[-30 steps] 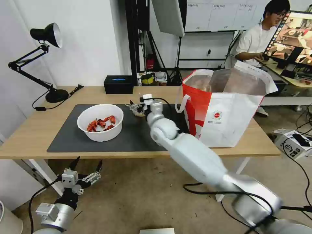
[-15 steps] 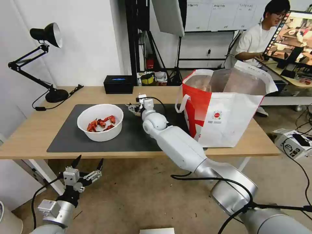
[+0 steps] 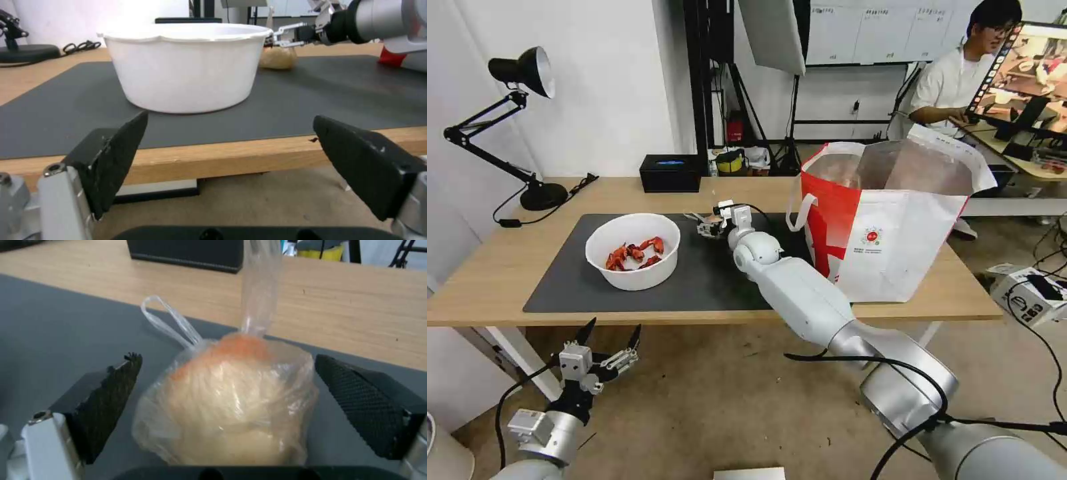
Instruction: Pick up the trash from the table and place it into the takeout bag.
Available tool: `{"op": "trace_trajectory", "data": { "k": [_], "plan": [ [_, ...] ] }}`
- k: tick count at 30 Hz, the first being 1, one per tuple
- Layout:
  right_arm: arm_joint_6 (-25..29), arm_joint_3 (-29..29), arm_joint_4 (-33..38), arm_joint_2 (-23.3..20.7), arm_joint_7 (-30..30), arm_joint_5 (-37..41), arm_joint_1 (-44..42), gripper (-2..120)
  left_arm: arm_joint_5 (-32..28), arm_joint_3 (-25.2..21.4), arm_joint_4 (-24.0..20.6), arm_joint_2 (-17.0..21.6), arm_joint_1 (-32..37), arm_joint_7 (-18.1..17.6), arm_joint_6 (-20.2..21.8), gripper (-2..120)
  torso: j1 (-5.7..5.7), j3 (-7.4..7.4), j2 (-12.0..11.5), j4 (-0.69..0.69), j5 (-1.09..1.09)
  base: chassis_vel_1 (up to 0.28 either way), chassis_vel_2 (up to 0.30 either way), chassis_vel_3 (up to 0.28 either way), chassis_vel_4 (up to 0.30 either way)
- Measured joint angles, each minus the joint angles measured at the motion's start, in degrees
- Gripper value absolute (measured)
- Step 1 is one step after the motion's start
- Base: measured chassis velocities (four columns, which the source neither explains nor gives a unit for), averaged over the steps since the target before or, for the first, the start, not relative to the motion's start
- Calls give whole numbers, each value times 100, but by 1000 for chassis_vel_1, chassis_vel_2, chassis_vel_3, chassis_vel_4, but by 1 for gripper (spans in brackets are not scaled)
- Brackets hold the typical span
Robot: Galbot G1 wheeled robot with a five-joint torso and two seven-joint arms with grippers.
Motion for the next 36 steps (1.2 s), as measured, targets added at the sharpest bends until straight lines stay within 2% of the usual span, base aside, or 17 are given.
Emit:
{"op": "trace_trajectory", "data": {
  "k": [9, 36],
  "plan": [
    [-2, 17, -170, -7, -375, -31, 67, 100, -7, -35, -62, 2, 23, 1, -1, 100, 0, 0, 0, 0, 0, 0, 0, 0, 0],
    [-164, 9, -218, -13, -424, -195, -19, 100, 6, -37, -118, -12, 58, 1, -1, 100, 0, 0, 0, 0, 0, 0, 0, 0, 0]
  ]
}}
